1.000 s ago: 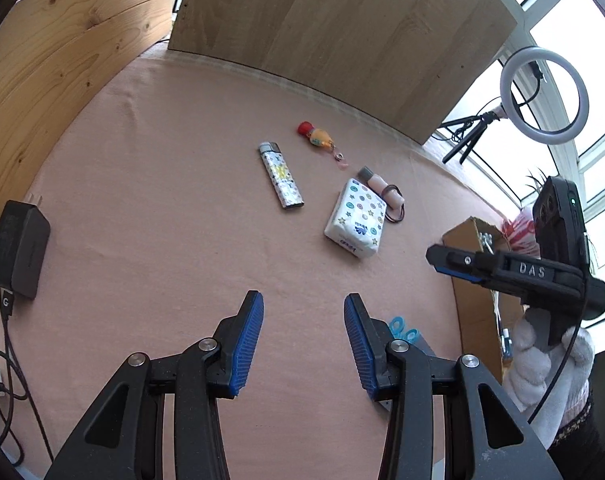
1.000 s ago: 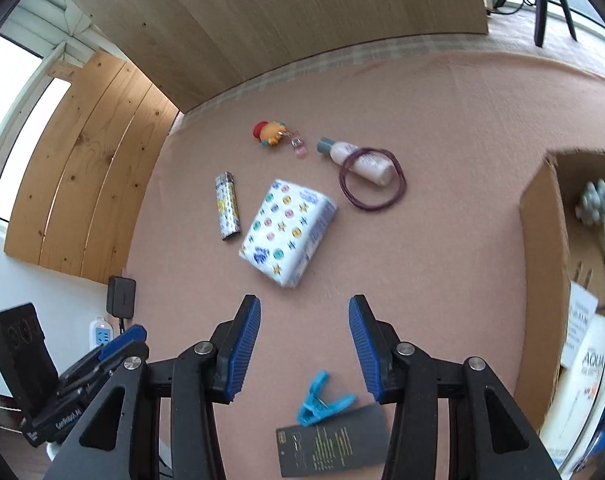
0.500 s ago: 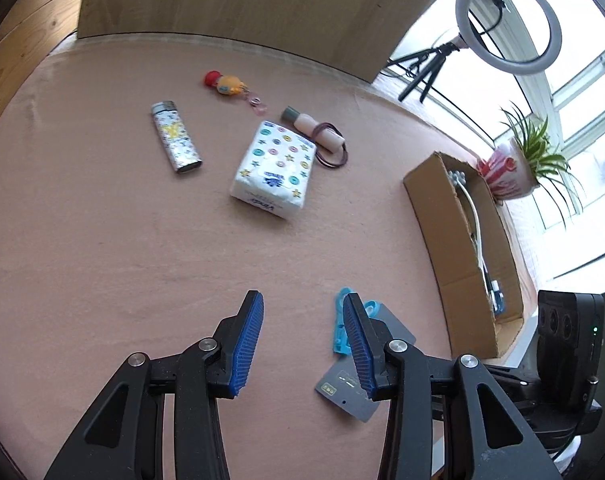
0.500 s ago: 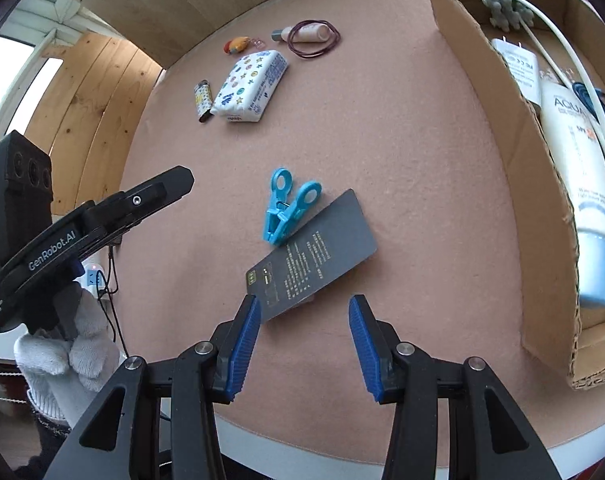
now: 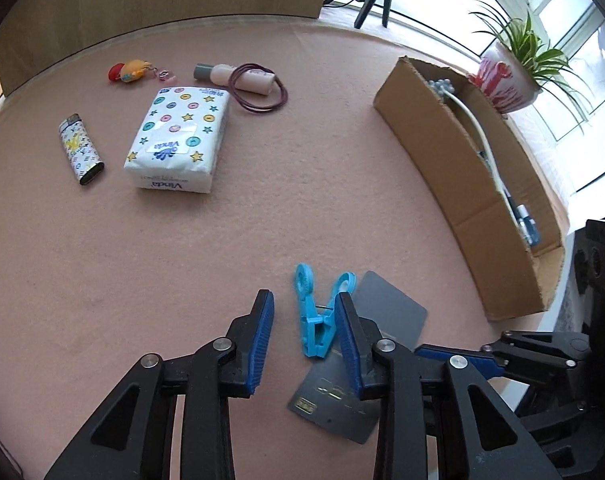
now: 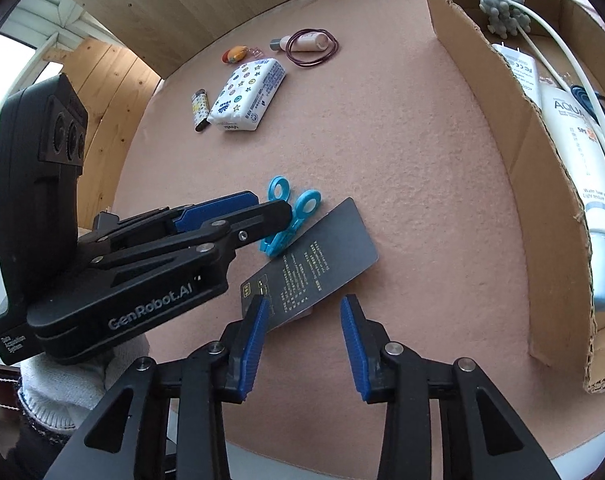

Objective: Organize objects

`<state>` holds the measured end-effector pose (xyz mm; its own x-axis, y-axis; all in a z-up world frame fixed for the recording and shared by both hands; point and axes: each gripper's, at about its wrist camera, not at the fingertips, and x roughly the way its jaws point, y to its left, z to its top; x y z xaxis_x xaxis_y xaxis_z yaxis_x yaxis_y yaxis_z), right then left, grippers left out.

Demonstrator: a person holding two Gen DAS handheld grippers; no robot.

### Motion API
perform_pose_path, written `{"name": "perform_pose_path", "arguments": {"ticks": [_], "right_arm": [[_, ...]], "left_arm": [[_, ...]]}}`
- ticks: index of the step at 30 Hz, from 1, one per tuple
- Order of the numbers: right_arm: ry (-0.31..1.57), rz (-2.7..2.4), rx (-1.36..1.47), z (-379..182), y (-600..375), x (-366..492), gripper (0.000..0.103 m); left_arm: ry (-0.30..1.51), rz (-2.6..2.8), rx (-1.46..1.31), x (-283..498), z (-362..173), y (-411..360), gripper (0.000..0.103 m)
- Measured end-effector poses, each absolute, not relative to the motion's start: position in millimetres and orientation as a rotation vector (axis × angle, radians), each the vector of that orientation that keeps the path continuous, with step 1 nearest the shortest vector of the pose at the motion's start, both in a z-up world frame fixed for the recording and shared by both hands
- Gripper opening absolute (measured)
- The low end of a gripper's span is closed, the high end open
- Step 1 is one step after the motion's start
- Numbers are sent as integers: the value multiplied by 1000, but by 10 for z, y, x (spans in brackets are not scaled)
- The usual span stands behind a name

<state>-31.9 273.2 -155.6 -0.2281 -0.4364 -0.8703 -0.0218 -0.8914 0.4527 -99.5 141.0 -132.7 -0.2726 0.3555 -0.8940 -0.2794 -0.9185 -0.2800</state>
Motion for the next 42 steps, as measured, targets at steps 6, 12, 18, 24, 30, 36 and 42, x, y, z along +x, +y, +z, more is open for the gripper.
{"name": "perform_pose_path", "arguments": {"ticks": [6, 12, 18, 24, 30, 36, 42], "right_arm": [[-538, -2183, 1765, -1583, 2687, -504, 32], [-518, -2147, 1731, -1513, 2478, -743, 32], [-507, -2080, 1743, -1588, 2209, -927, 32], [-556, -2056, 1730, -1636, 2169, -771, 33], [-583, -2090, 1744, -1643, 2296, -685, 34], [-633, -2069, 1732, -1668, 2307, -606, 34], [-682, -2061, 1729, -1689, 2363, -498, 34]], "left_arm": [[-167, 2344, -1630, -1039, -1372, 945, 30], [-274, 2452, -1666, -1022, -1350, 322, 30], [-373, 2481, -1619, -950, -1195, 41, 30], [-400, 2405, -1583, -993, -1160, 244, 30], [-315, 2247, -1560, -999, -1193, 717, 30], [-229, 2170, -1578, -1072, -1233, 1006, 30], [-194, 2117, -1591, -1147, -1252, 1182, 30]]}}
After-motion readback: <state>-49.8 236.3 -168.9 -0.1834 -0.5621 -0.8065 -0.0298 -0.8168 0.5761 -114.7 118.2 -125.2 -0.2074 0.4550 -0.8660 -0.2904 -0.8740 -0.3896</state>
